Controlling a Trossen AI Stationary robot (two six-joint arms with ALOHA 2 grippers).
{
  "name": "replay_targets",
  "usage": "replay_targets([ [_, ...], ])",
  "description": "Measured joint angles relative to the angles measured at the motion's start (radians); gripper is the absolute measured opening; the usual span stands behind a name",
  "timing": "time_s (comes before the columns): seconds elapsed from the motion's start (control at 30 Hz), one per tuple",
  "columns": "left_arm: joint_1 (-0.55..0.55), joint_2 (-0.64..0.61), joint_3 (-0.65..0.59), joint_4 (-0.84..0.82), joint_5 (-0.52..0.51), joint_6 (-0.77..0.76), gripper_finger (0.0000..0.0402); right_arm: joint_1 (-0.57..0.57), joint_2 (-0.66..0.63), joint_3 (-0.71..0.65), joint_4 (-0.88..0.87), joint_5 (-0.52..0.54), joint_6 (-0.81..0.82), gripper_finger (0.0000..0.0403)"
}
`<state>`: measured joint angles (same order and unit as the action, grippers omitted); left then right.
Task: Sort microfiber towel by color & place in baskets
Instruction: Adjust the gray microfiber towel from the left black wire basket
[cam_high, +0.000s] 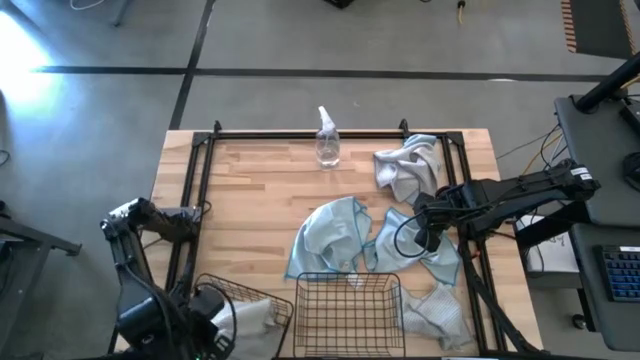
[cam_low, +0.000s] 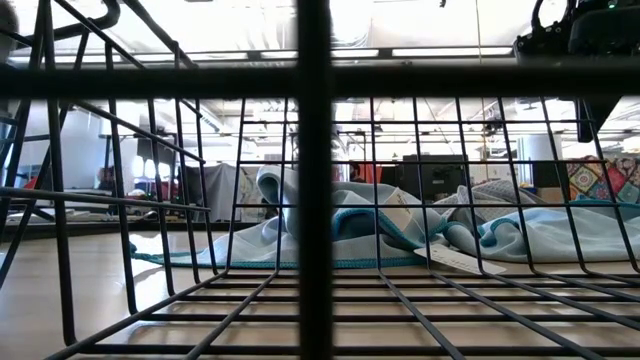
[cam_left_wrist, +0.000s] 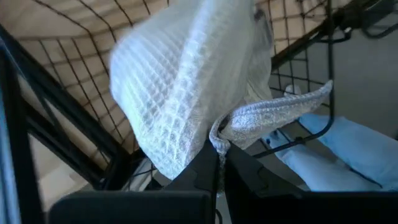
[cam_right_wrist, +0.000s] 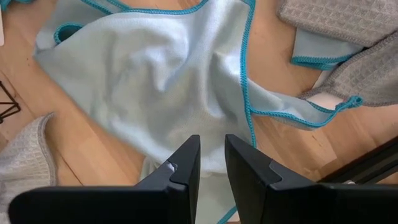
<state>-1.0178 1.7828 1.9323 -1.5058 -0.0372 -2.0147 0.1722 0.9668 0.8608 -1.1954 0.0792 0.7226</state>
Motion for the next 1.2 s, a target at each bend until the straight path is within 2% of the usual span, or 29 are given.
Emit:
replay_targets([
  [0.23,-0.011,0.001,-0.190,0.240,0.007,0.006,0.0003,0.000,0.000,0.000,0.000,-0.001,0.010,0.0068],
  [0.37,-0.003,0.002,-0.241,0.313,0.010,0.014,0.0024,0.000,0.000,0.000,0.000,-0.002,0.010,0.0068],
  [0.63,0.012,0.001,-0.246,0.414,0.020,0.047,0.0095,0.000,0.000,0.000,0.002,-0.009,0.011,0.0068],
  [0.8,0.026,0.001,-0.245,0.417,0.024,0.063,0.0131,0.000,0.000,0.000,0.003,-0.009,0.009,0.0068],
  [1.1,0.077,0.000,-0.192,0.480,0.020,0.120,0.0138,0.000,0.000,0.000,0.002,-0.012,0.007,0.0068],
  [1.2,0.093,0.000,-0.166,0.486,-0.031,0.162,0.0129,0.000,0.000,0.000,0.001,-0.012,-0.009,0.0068],
])
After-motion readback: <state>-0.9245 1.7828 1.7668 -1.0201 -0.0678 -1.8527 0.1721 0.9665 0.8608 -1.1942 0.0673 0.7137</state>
